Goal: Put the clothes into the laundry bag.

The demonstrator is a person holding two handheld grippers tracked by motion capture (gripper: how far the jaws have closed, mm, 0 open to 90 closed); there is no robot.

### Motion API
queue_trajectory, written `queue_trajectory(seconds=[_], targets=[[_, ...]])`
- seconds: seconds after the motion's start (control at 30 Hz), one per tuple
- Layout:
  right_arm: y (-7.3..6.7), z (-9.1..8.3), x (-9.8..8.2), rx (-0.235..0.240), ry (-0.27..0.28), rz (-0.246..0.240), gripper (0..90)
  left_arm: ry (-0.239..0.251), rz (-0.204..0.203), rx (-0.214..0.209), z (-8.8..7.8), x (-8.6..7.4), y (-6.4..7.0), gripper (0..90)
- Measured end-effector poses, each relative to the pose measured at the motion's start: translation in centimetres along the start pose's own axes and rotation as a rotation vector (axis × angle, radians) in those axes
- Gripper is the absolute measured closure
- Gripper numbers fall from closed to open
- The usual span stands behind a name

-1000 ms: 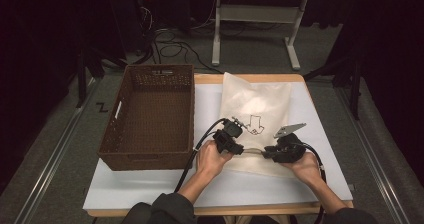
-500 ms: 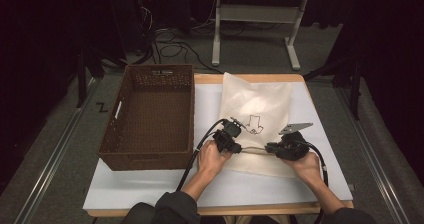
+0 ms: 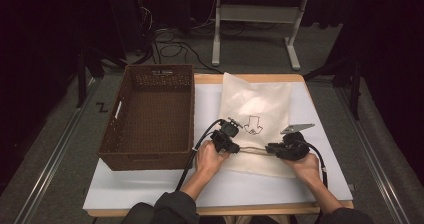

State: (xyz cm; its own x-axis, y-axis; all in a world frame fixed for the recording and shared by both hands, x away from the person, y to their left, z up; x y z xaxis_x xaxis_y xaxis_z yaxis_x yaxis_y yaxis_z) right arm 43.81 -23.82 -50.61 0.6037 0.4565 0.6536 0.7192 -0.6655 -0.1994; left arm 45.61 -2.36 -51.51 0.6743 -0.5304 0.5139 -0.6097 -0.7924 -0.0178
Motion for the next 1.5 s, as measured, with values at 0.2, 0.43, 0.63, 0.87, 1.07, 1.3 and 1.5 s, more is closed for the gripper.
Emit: queue_trajectory(seconds=[0.2, 0.43, 0.63, 0.87, 1.07, 1.3, 1.5], targets=[[0.2, 0.3, 0.5, -0.059, -0.017, -0.004, 80.9, -0.002, -0.011, -0.003, 0.2, 0.0, -0.1, 54.6], [0.2, 1.8, -0.2, -0.089, -0.097, -0.021, 84.5, 0.030, -0.032, -0.027, -0.6, 0.1, -0.1, 53.4], [0.0, 1.6, -0.4, -0.096, -0.087, -0.038, 81.1, 0.024, -0.062, 0.010, -0.6, 0.0, -1.1, 52.7], [0.1, 0.9, -0.1, -0.104, -0.050, -0.023, 71.1, 0.032, -0.067, 0.010, -0.8, 0.1, -1.1, 52.1], [-0.6, -0.8, 0.4, -0.089, 0.011, -0.031, 62.8, 0.100, -0.054, -0.038, -3.0, 0.2, -0.7, 50.3], [-1.4, -2.3, 0.6, -0.095, 0.075, -0.034, 54.7, 0.168, -0.062, -0.113, -5.4, -0.2, -0.5, 46.1], [-2.1, -2.9, 0.2, -0.083, 0.082, -0.043, 54.8, 0.200, -0.036, -0.127, -6.8, -0.9, -0.1, 44.2]])
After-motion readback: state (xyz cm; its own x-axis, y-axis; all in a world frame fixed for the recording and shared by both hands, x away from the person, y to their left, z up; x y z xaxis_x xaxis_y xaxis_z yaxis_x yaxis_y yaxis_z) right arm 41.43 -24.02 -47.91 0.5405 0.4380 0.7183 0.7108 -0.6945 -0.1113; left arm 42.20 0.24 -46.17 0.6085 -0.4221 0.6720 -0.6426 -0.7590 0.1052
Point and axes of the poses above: each handheld gripper's, and its own axes: z roughly forward along the jaws, x roughly out of its top, y roughly to its right, the point moved 3 cm from there along z, roughly forward along the jaws, and after that the axes turned 5 degrees about x, right-handed, at the moved point
